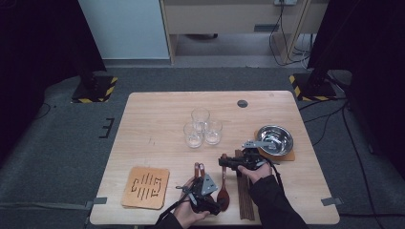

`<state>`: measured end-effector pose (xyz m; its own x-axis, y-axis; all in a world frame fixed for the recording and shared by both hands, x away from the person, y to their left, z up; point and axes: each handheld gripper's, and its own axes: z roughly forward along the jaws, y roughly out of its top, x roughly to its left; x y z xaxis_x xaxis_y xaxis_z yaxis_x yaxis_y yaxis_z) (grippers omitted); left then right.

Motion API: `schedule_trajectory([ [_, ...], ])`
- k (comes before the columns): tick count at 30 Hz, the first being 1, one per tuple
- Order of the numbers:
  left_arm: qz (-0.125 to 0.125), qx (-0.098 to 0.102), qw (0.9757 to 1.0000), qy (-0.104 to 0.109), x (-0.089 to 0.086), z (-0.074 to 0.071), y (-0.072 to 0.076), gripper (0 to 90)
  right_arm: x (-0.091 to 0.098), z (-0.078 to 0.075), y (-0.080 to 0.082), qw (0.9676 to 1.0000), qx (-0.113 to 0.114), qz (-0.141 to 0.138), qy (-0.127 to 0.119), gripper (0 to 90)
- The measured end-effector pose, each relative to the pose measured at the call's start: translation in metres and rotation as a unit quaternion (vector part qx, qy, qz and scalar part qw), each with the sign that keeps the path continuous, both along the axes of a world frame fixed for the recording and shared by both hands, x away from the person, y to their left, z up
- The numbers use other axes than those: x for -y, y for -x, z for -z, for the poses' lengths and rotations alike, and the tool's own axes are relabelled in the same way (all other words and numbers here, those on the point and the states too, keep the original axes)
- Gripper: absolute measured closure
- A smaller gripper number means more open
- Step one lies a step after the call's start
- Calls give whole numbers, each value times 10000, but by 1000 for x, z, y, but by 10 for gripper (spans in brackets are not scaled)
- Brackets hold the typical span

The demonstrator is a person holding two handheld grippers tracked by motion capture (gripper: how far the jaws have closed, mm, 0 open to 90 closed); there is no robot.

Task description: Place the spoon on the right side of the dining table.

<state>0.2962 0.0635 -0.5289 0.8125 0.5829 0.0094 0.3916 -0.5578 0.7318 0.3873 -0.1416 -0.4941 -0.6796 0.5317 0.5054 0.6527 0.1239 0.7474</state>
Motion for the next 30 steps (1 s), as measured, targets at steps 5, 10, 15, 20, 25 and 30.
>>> schedule_trajectory([
  [5, -2, -5, 10000, 21, 0, 0, 0, 117, 0, -1, 0, 10000, 2, -7, -71, 792],
  [10, -5, -13, 10000, 23, -1, 0, -1, 117, 1, -3, 1, 9999, -9, -8, -157, 807],
  [15, -13, -18, 10000, 39, -1, 0, -1, 117, 1, -5, 2, 9997, -20, -24, -244, 819],
  [20, -21, -23, 10000, 29, -2, 0, -2, 121, 2, -7, 3, 9996, 3, -24, -281, 826],
  [25, -12, -22, 10000, 23, -2, 0, -2, 122, 3, -8, 3, 9995, 13, 2, -322, 830],
  [30, -2, -15, 10000, 9, -2, 0, -2, 124, 3, -10, 4, 9994, 22, 9, -338, 834],
])
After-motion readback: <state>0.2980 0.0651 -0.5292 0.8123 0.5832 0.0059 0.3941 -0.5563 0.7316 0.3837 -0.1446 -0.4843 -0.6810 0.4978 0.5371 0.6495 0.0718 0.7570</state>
